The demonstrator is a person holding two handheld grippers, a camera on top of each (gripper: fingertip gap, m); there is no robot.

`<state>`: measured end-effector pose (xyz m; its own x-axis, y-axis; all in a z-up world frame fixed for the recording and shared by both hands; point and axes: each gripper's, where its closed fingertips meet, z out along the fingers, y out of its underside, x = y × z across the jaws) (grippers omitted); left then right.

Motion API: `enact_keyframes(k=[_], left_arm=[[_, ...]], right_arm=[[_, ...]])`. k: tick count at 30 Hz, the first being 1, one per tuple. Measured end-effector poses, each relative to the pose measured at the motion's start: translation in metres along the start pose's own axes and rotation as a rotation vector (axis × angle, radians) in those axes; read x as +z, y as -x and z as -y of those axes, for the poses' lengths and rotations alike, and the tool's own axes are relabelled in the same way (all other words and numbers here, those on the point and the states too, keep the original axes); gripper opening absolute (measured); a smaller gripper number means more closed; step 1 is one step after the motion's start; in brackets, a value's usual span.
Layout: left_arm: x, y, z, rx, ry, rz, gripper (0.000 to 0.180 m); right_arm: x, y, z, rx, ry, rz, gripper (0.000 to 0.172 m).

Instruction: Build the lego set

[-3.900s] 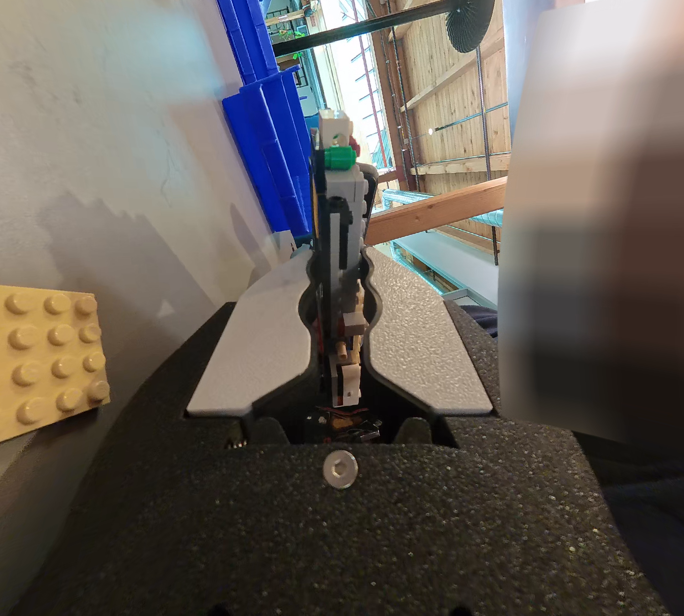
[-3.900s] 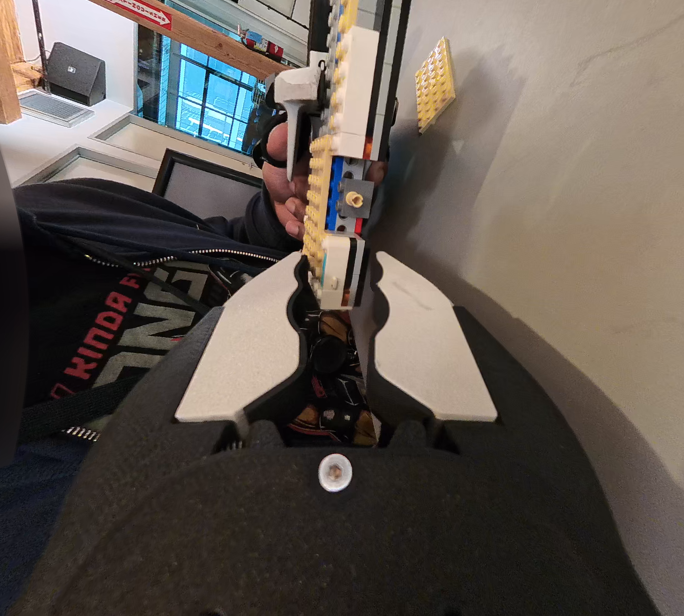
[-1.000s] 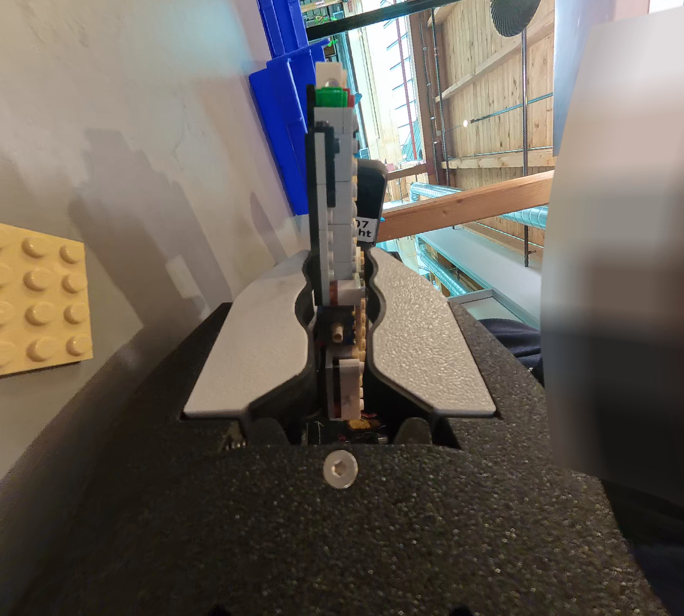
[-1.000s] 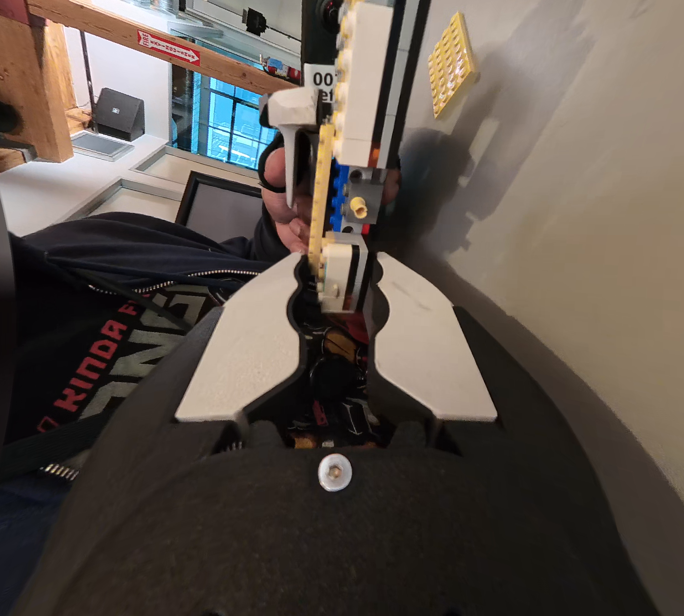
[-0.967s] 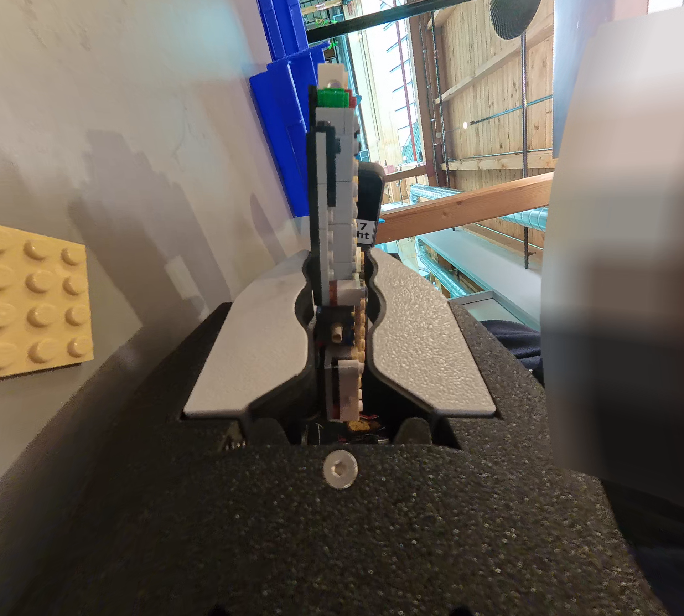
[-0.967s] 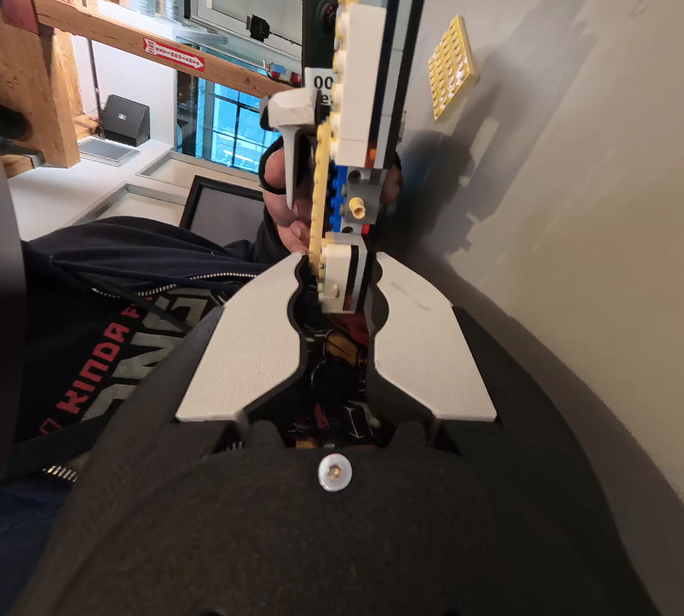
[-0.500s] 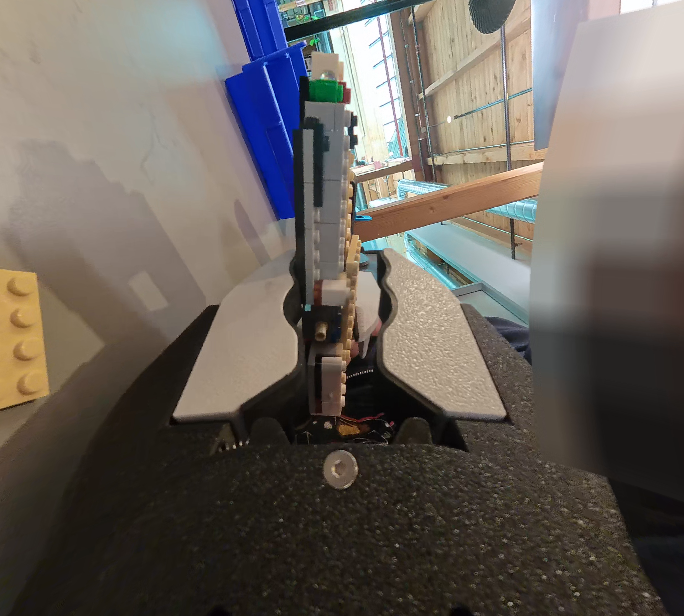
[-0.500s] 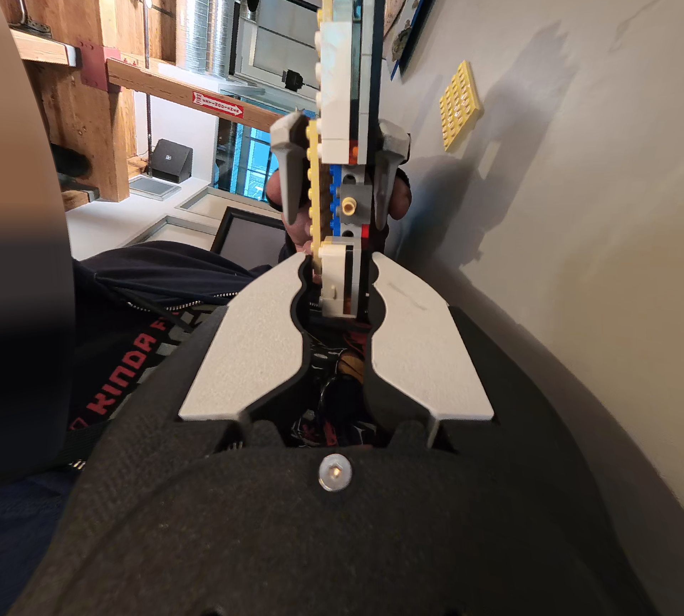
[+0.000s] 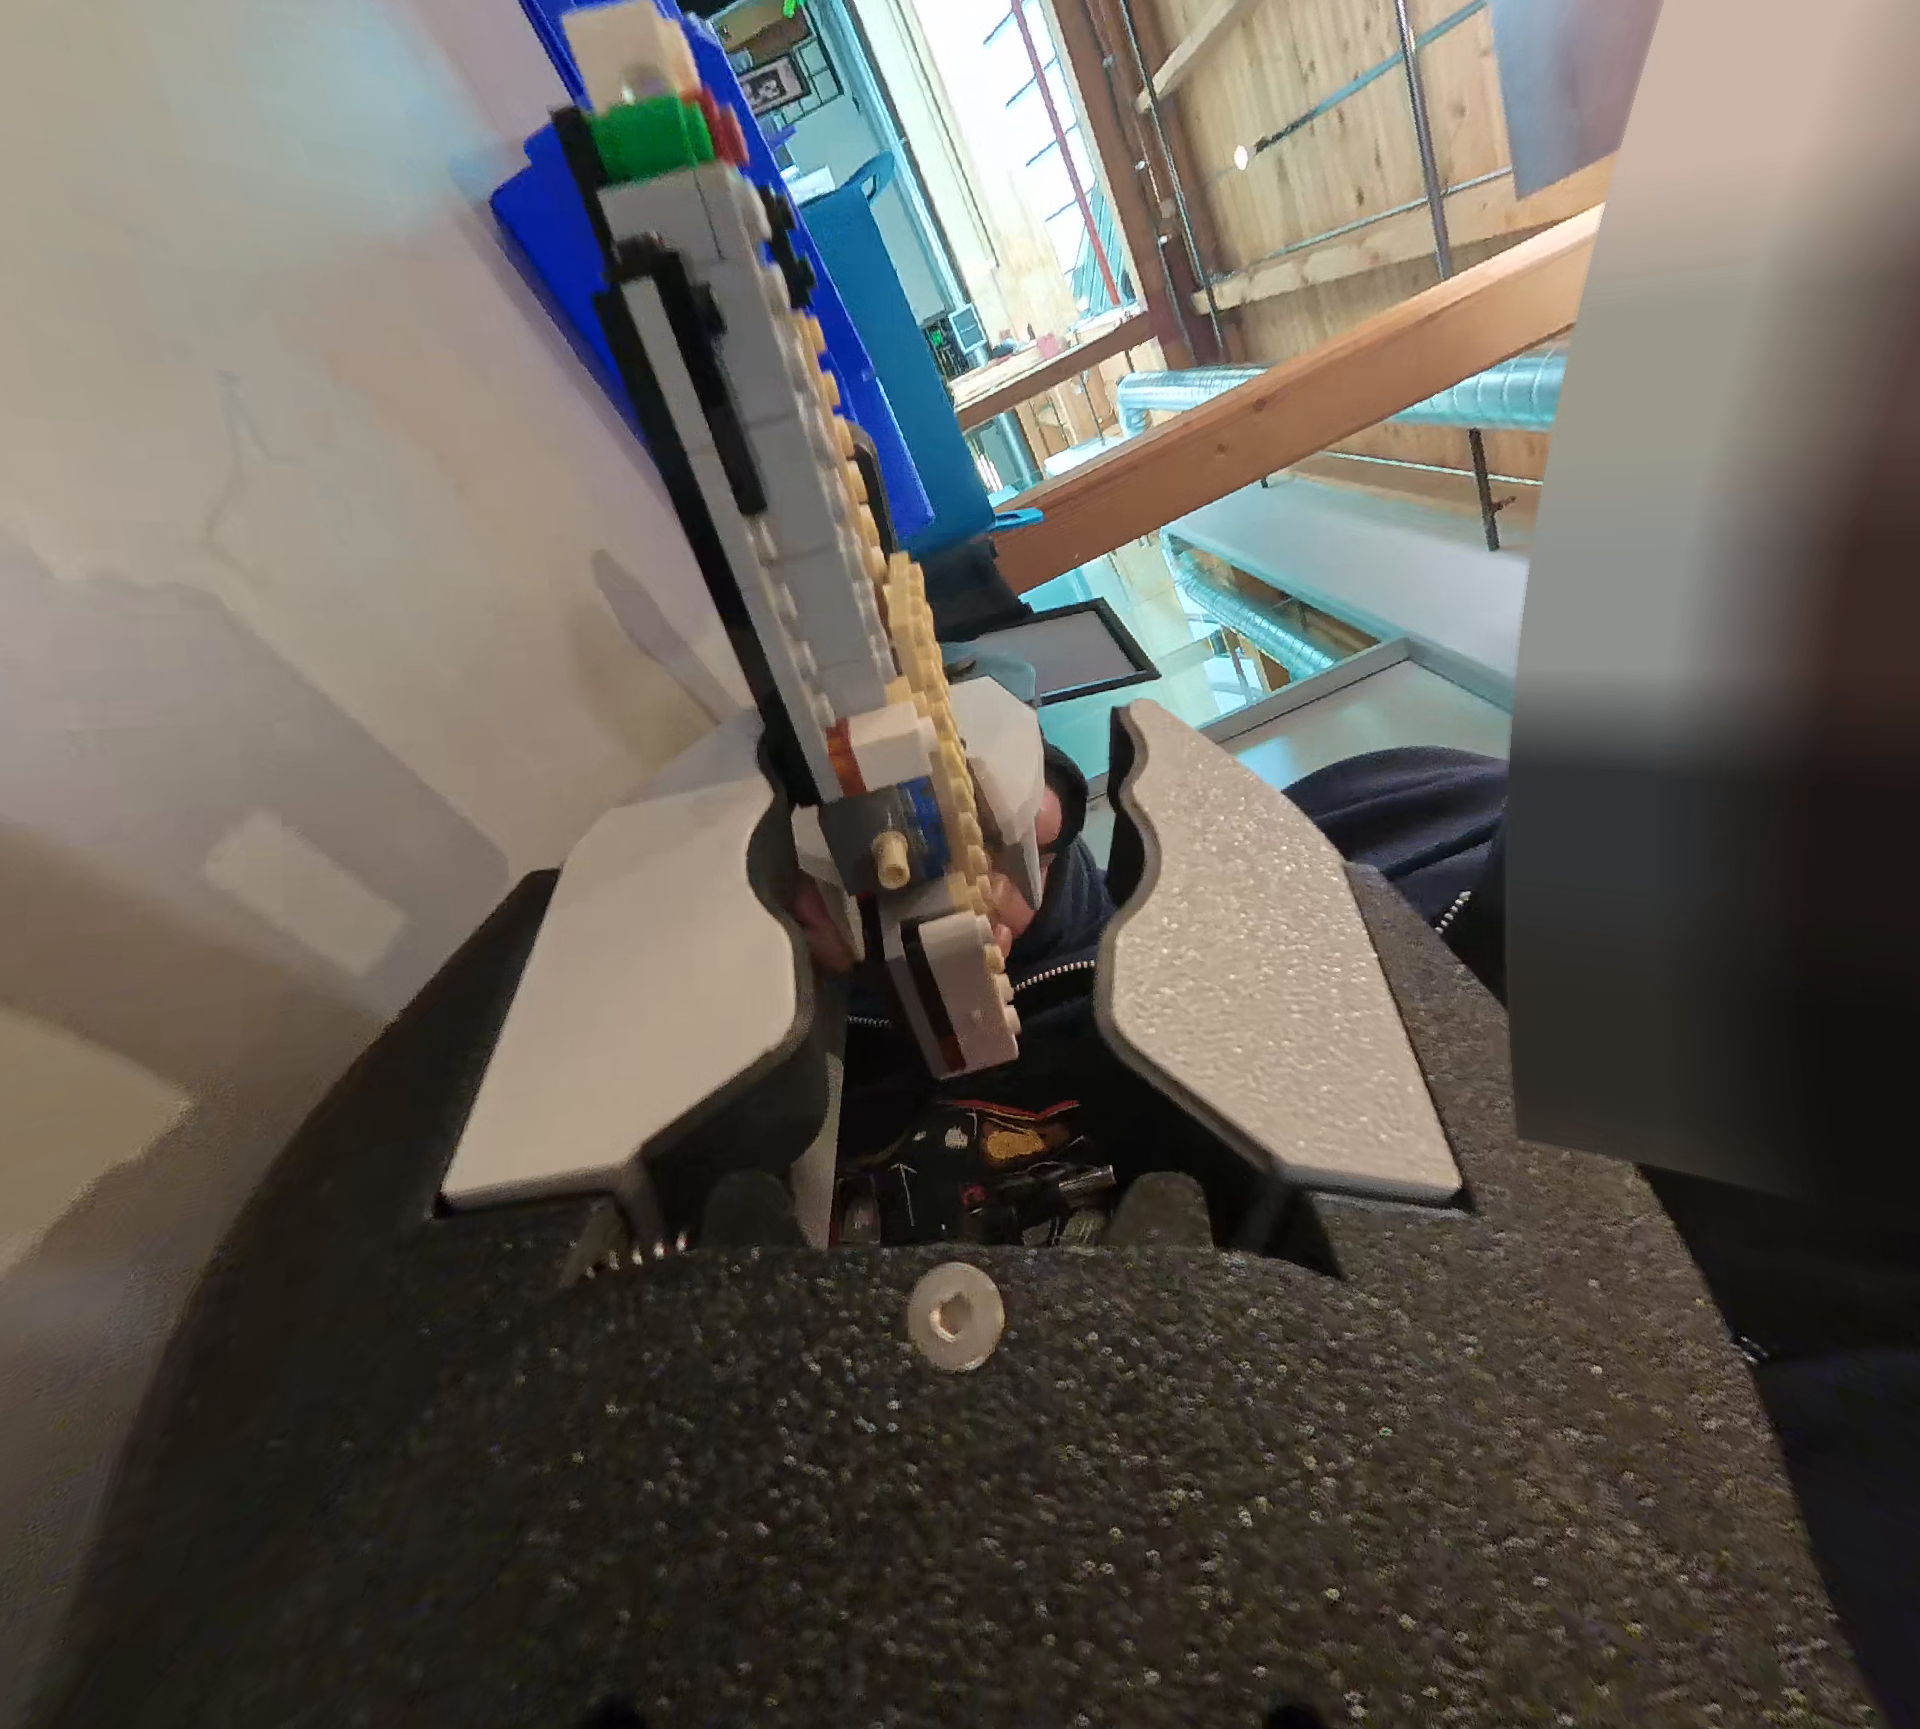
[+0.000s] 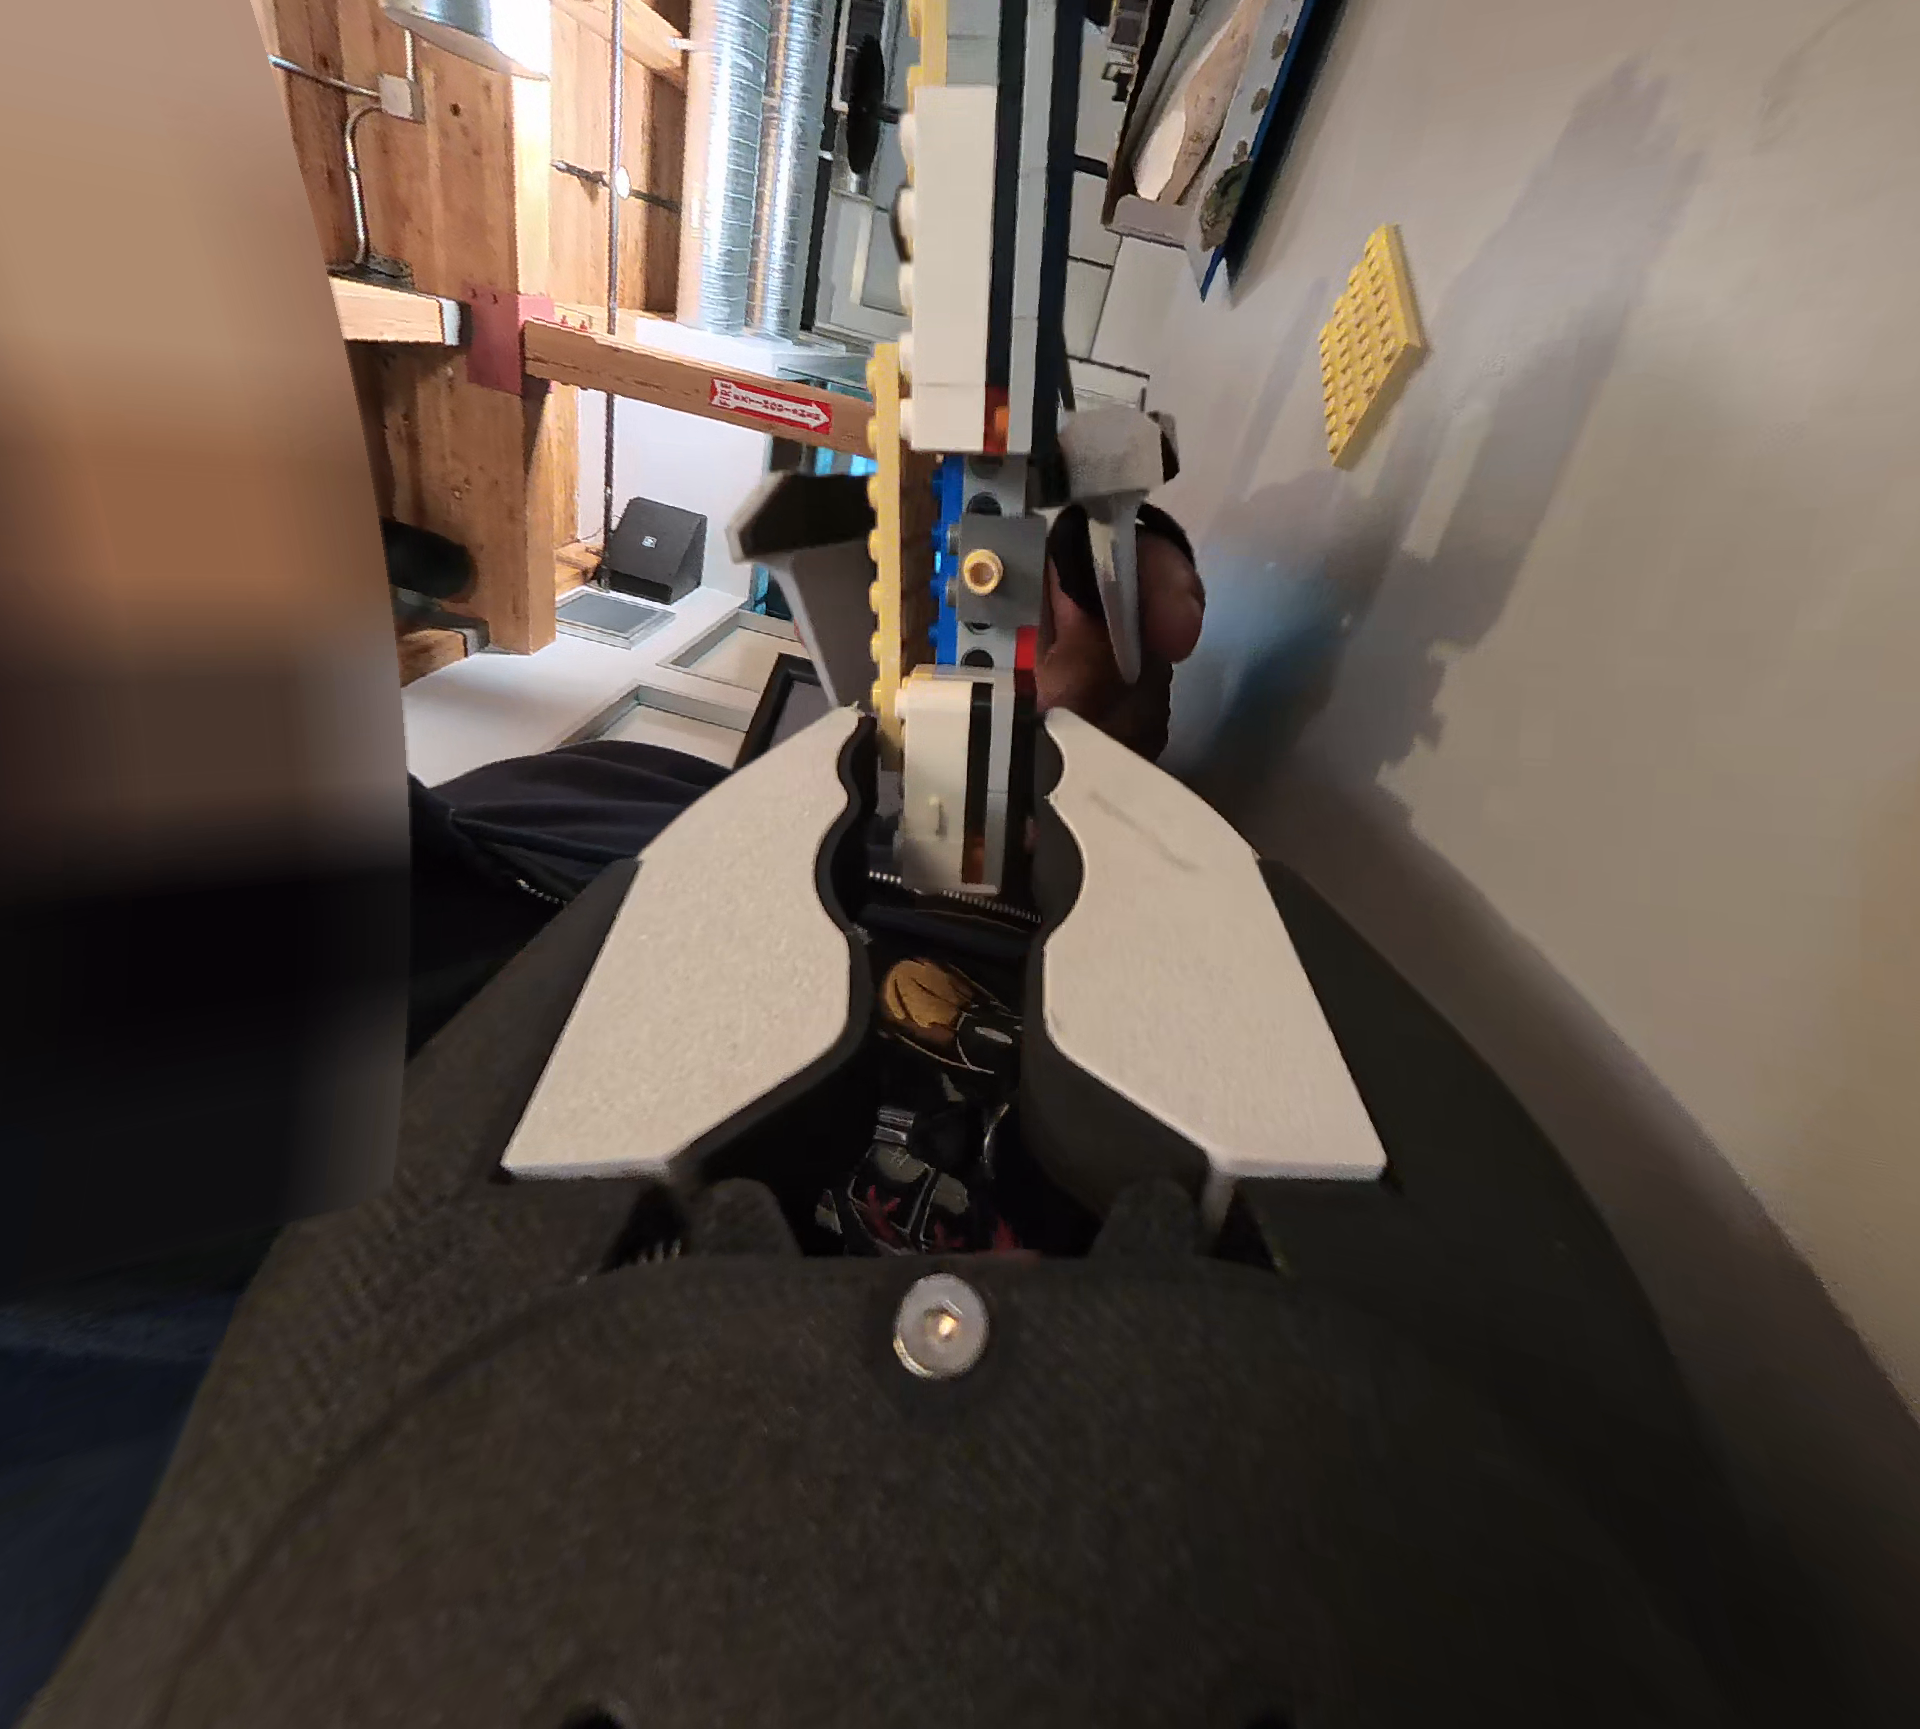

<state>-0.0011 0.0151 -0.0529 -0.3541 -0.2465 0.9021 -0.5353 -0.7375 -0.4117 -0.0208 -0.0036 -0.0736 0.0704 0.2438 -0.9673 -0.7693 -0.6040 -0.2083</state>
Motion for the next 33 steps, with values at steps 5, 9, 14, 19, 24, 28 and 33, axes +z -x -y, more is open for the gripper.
enact_keyframes(k=[5,9,14,19,24,28,33], left_arm=[[0.004,-0.001,-0.004,-0.049,-0.014,-0.037,0.048],[0.002,0.0,-0.003,-0.091,-0.033,-0.06,0.044],[0.003,0.001,0.0,-0.111,-0.054,-0.055,0.034],[0.003,0.0,0.006,-0.117,-0.097,-0.056,0.034],[-0.003,0.001,0.02,-0.139,-0.197,-0.057,0.036],[-0.005,0.004,0.023,-0.167,-0.221,-0.053,0.03],[-0.005,0.009,0.024,-0.193,-0.243,-0.03,0.025]], right_arm=[[-0.002,0.004,0.005,0.002,-0.026,0.022,0.027],[-0.002,0.004,0.006,-0.003,-0.034,0.023,0.027],[-0.002,0.007,0.007,-0.028,-0.022,0.021,0.027],[-0.003,0.008,0.01,-0.042,-0.025,0.017,0.027],[-0.003,0.007,0.011,-0.043,-0.024,0.01,0.027],[-0.002,0.007,0.011,-0.04,-0.025,0.013,0.027],[-0.002,0.006,0.012,-0.041,-0.028,0.001,0.027]])
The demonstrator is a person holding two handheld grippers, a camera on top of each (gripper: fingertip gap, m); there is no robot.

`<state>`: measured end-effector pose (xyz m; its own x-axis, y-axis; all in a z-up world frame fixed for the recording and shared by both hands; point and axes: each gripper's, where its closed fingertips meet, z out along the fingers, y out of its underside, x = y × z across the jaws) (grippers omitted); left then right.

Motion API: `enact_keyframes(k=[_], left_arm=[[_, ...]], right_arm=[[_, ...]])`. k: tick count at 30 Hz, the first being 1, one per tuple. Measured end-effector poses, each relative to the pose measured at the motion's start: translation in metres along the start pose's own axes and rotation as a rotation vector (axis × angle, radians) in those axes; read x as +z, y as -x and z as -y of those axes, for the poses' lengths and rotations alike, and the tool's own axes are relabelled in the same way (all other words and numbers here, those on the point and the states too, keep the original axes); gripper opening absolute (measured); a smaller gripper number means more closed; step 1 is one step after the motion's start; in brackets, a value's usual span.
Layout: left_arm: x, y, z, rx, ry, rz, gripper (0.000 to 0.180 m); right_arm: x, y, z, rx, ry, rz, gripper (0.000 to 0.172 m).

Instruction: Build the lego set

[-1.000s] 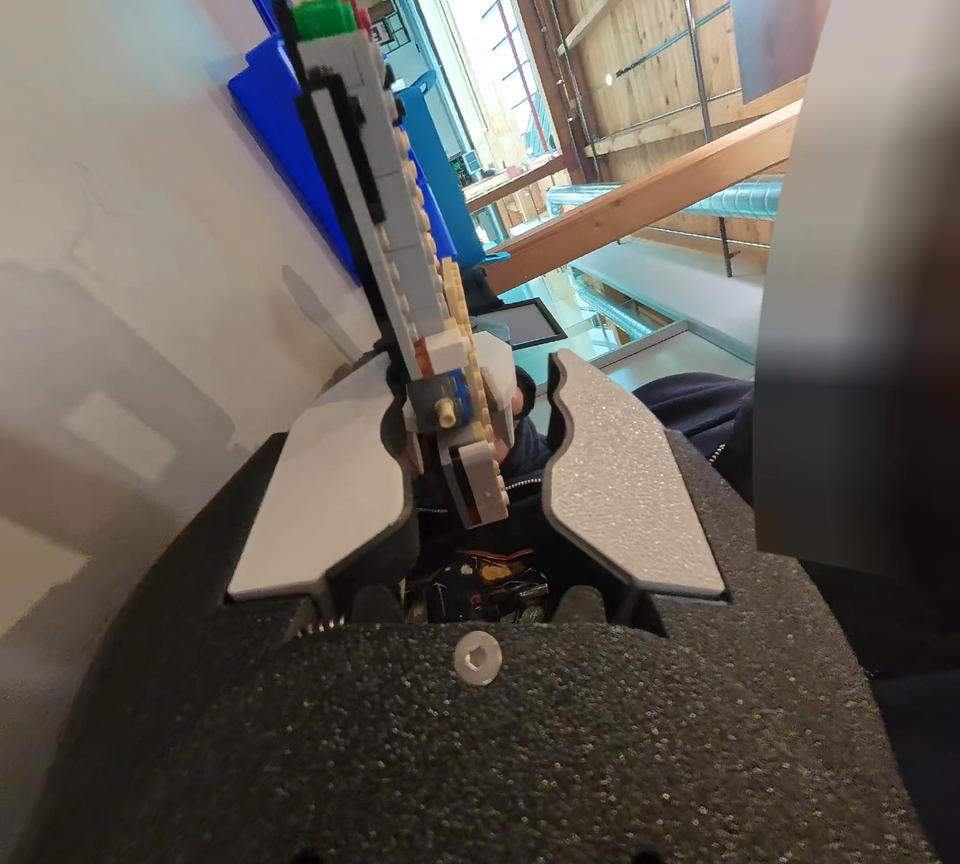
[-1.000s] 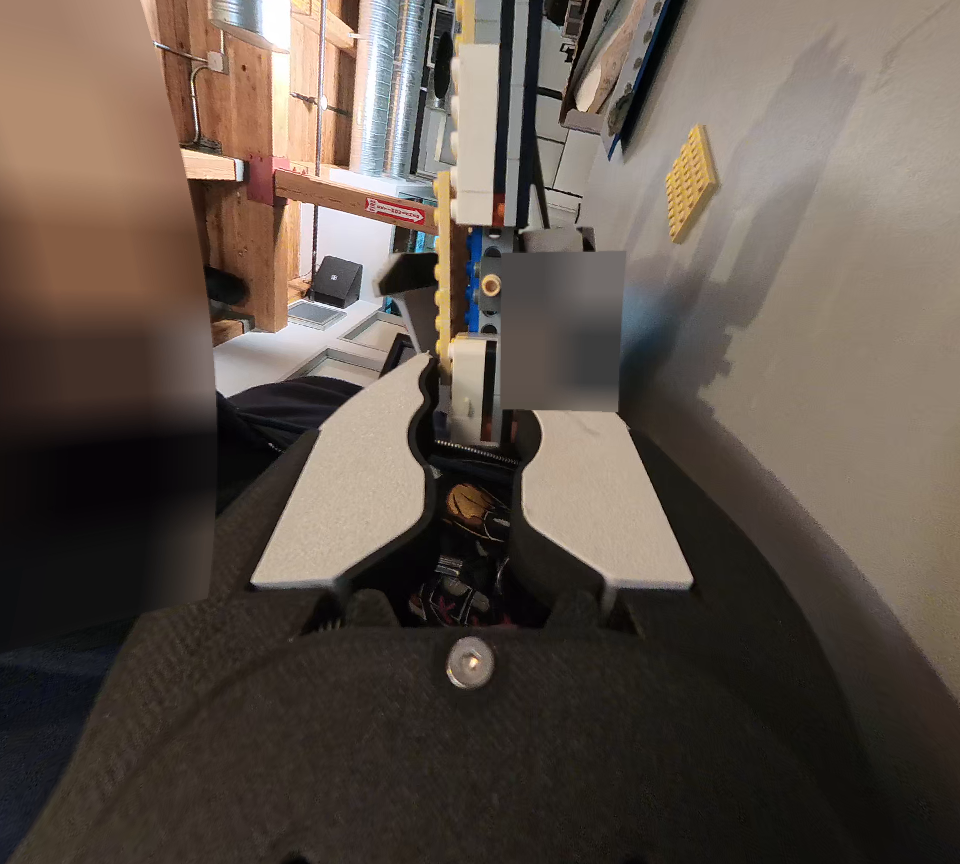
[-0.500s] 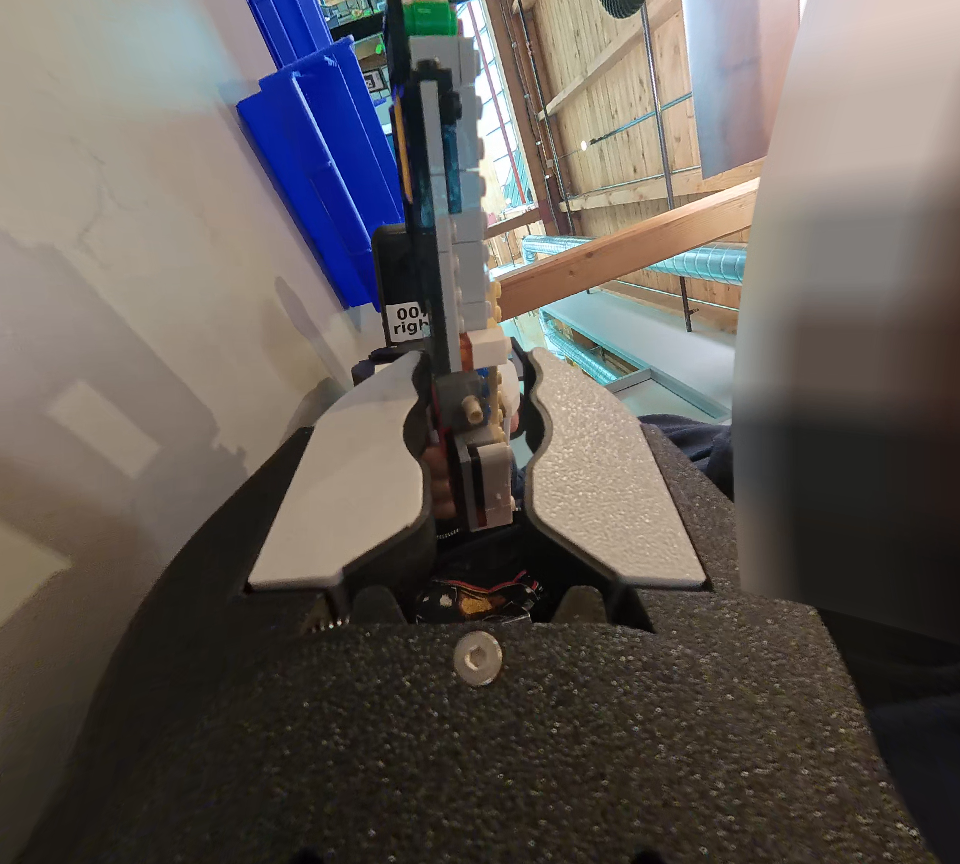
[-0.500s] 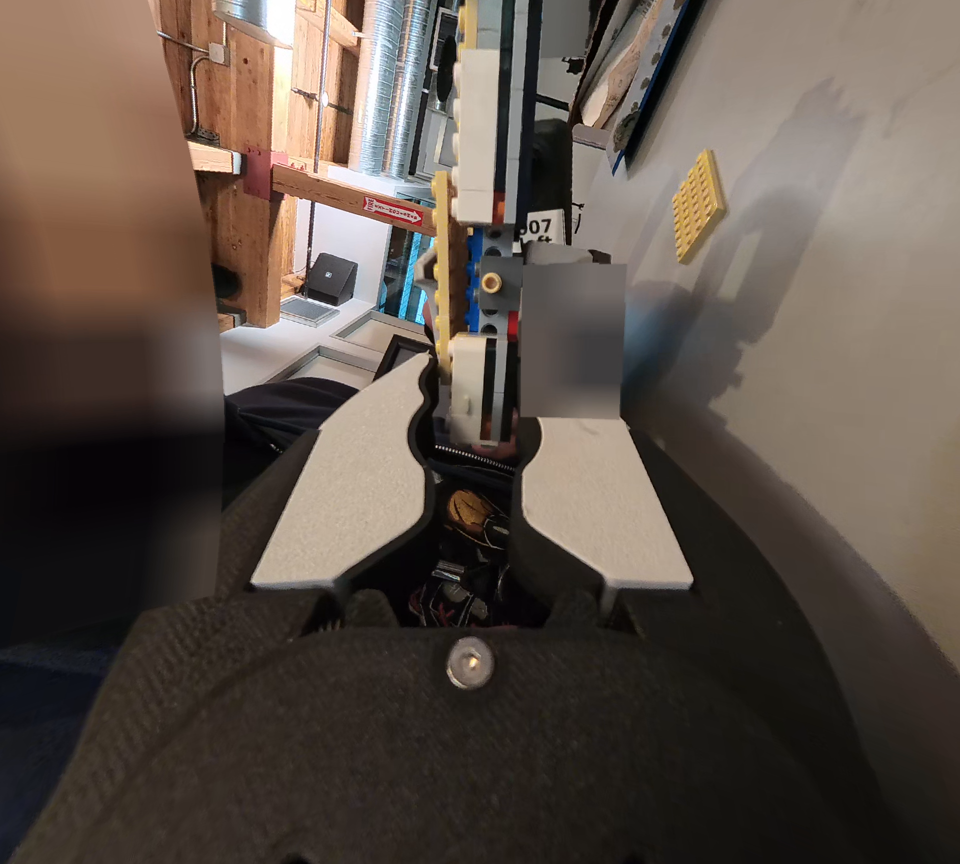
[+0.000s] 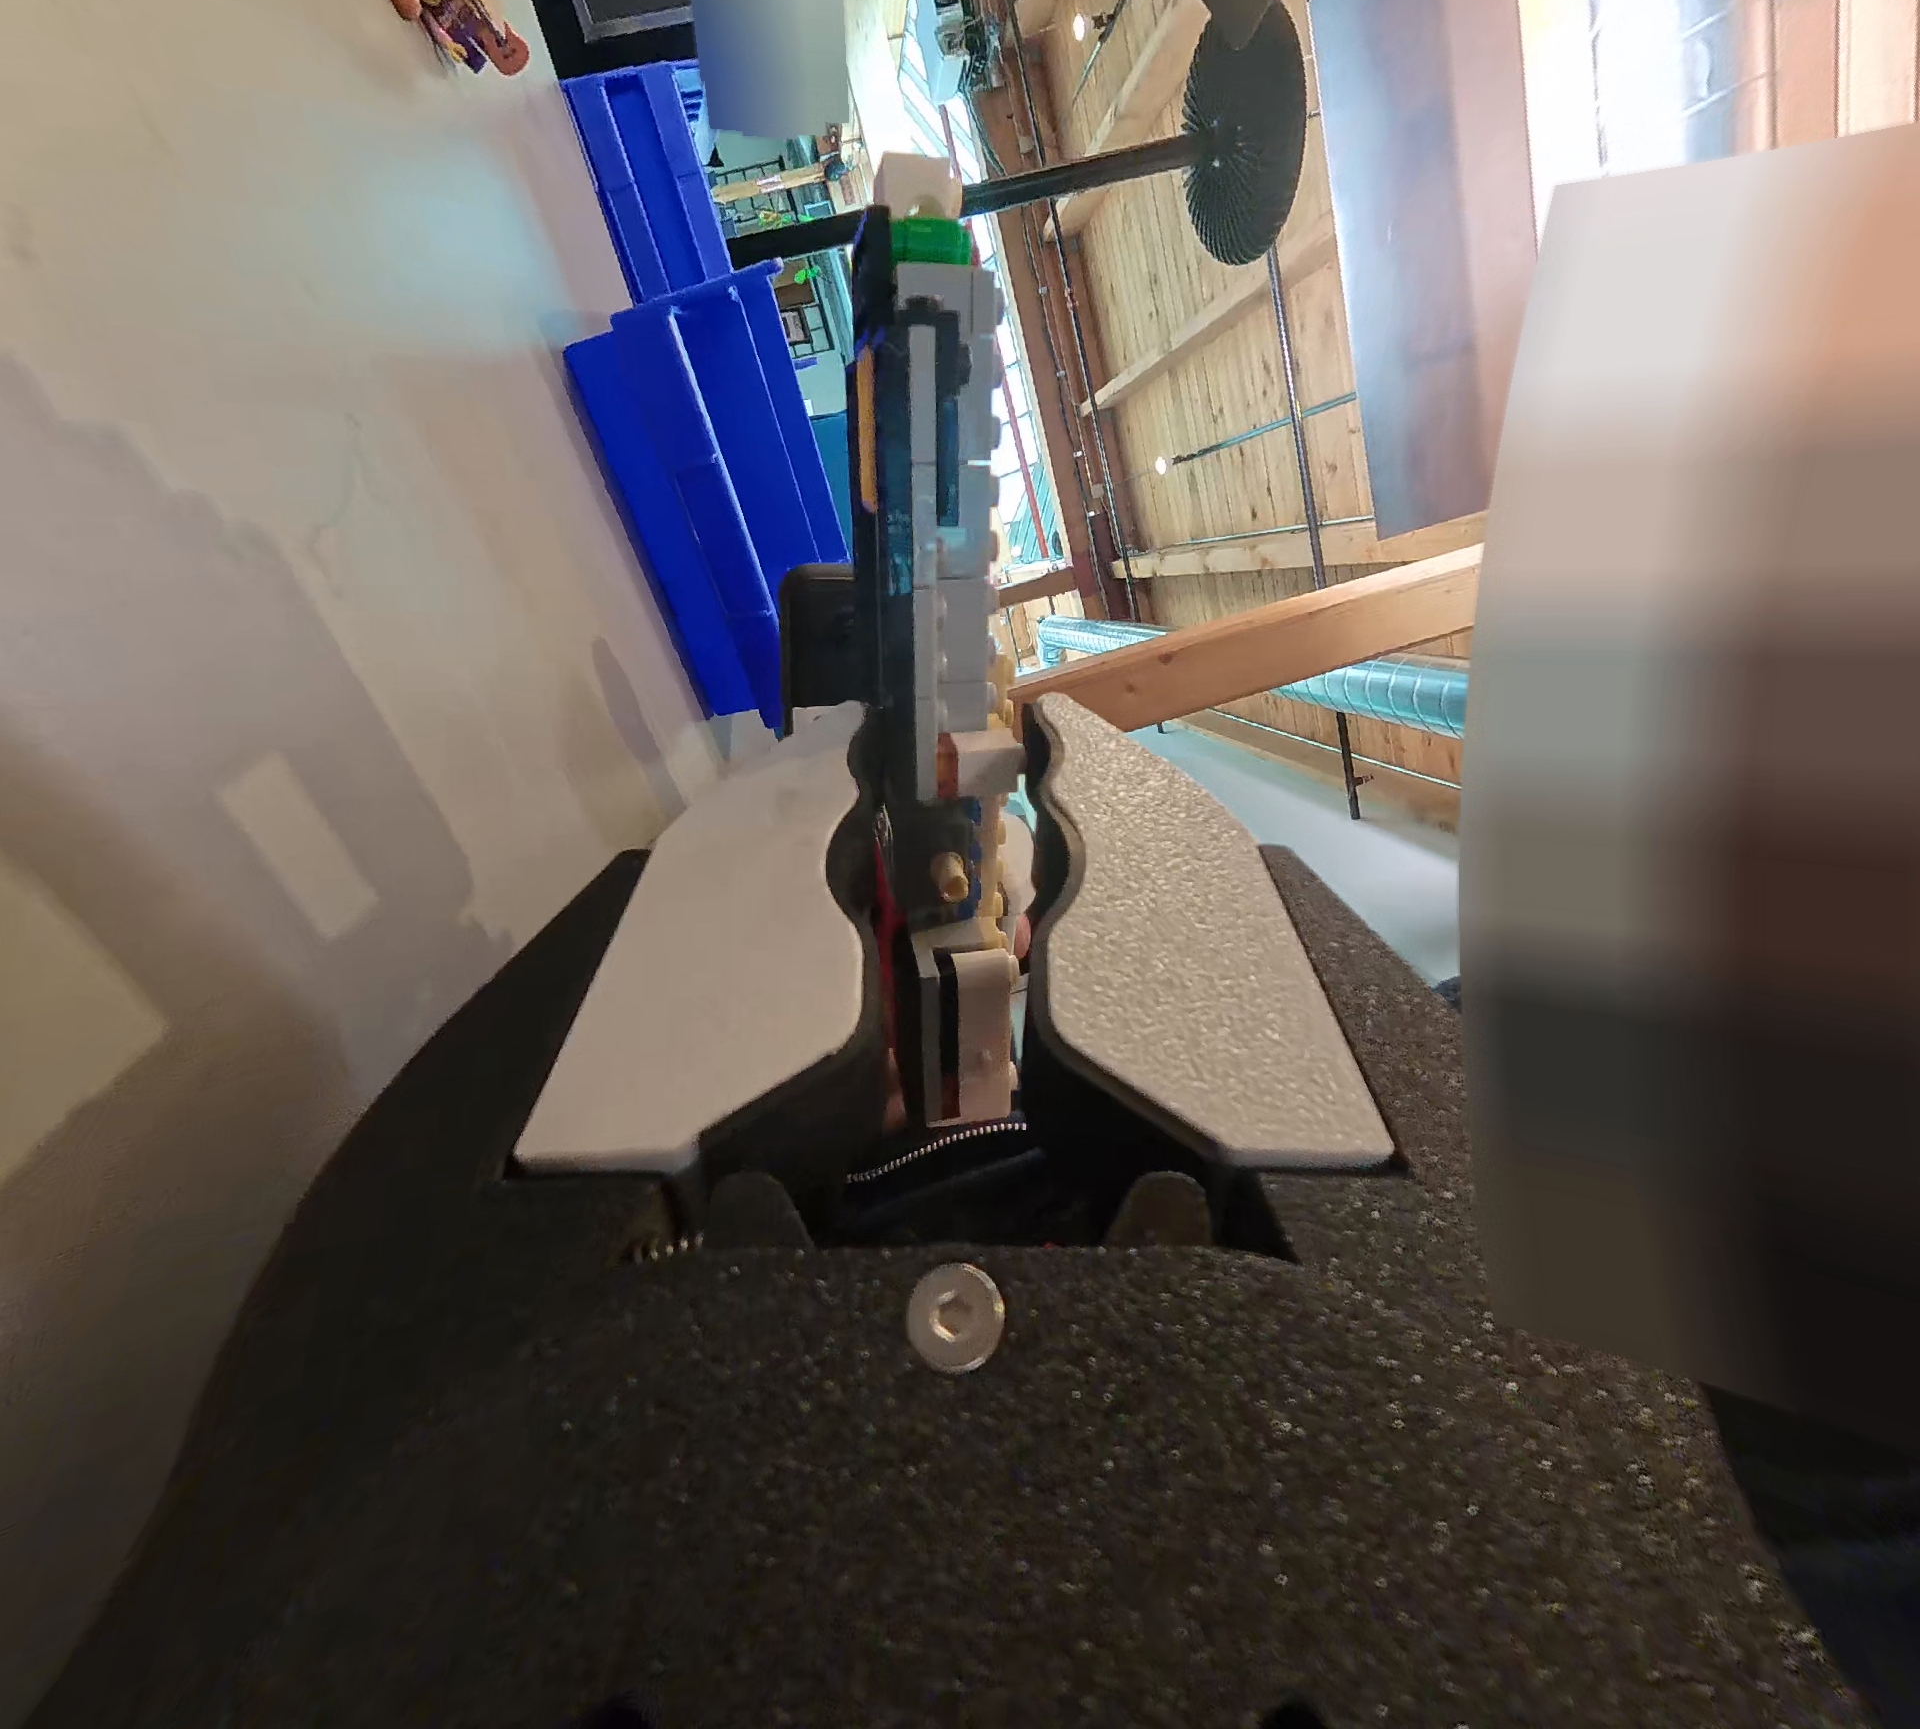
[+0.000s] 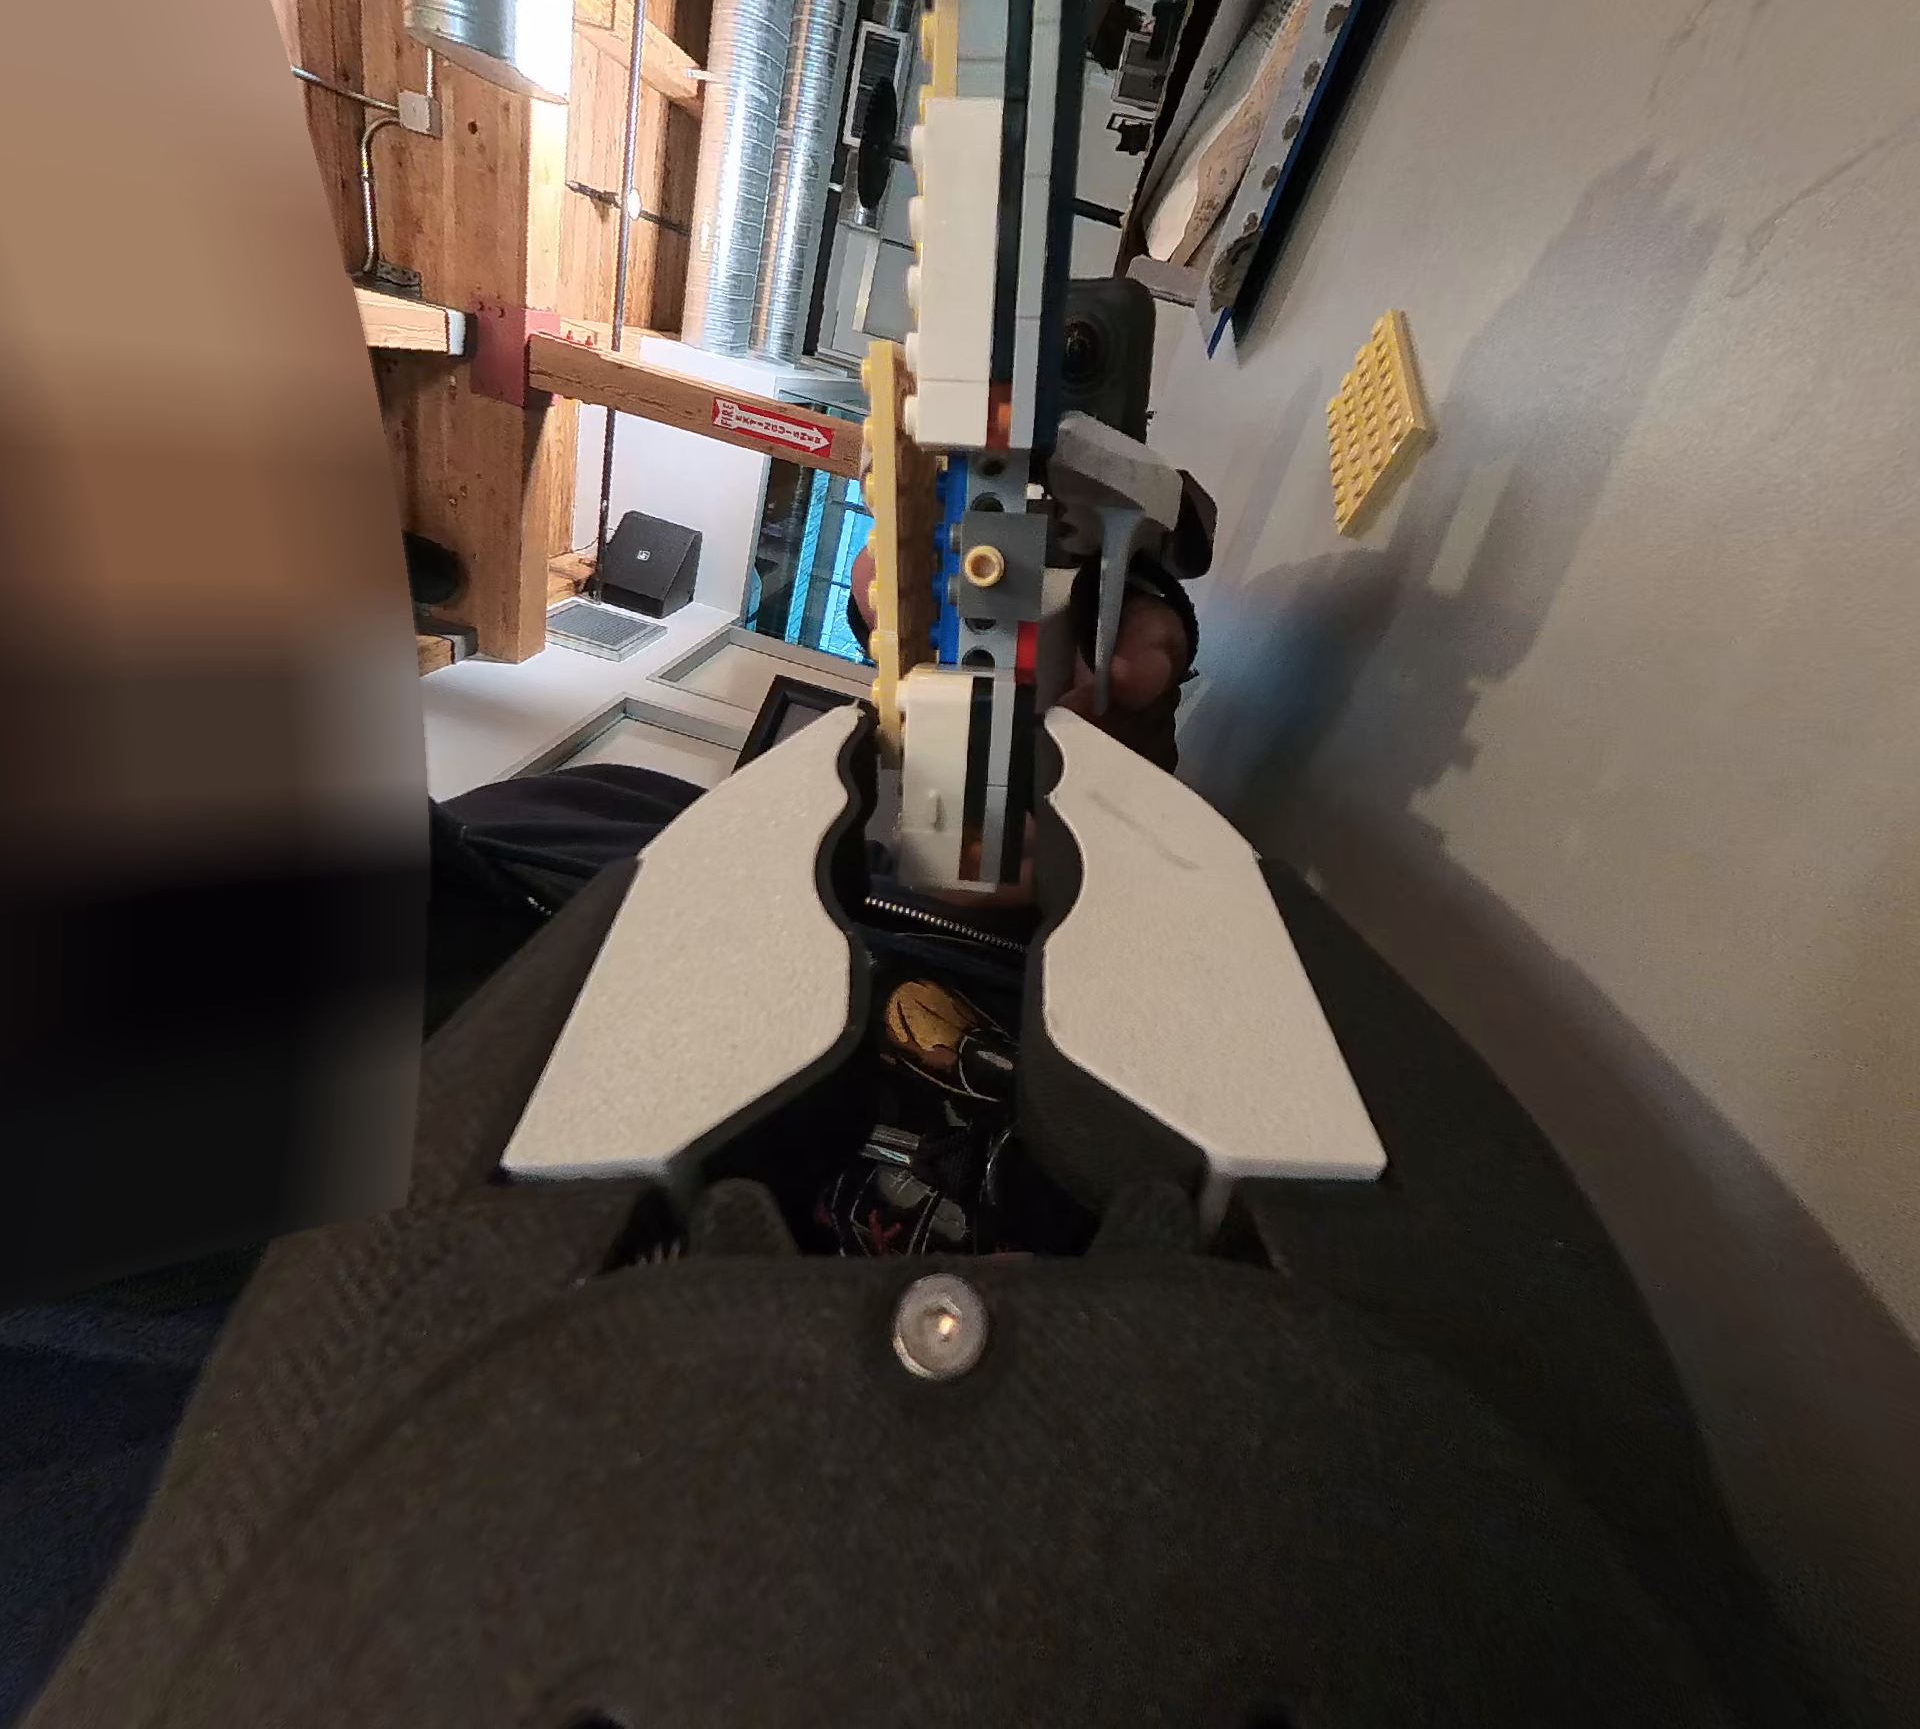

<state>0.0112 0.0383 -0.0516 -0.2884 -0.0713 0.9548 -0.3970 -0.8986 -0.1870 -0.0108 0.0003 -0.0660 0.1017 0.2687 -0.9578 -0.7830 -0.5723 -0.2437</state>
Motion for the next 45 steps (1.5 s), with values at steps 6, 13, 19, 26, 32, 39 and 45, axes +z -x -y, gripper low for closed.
enact_keyframes(k=[6,13,19,26,32,39,45], left_arm=[[0.0,0.003,0.001,-0.037,-0.02,-0.008,0.024],[0.0,0.003,0.001,-0.041,-0.016,-0.008,0.024],[-0.006,0.017,0.008,-0.063,-0.045,0.056,0.025],[-0.006,0.03,0.005,-0.115,-0.036,0.102,0.025],[-0.005,0.031,0.002,-0.106,-0.023,0.105,0.024],[-0.008,0.032,0.005,-0.108,-0.043,0.104,0.024],[-0.006,0.033,0.007,-0.116,-0.035,0.105,0.024]], right_arm=[[0.0,-0.002,0.0,0.0,0.009,-0.02,0.027],[-0.002,-0.004,0.001,-0.027,0.031,-0.08,0.035],[-0.017,-0.005,0.011,-0.258,0.042,-0.223,0.047],[-0.02,-0.005,0.021,-0.737,0.199,-0.447,0.051],[-0.003,-0.008,0.019,-0.759,0.267,-0.407,0.05],[0.006,-0.009,0.002,-0.781,0.366,-0.403,0.048],[0.003,-0.008,0.011,-0.821,0.369,-0.435,0.05]])
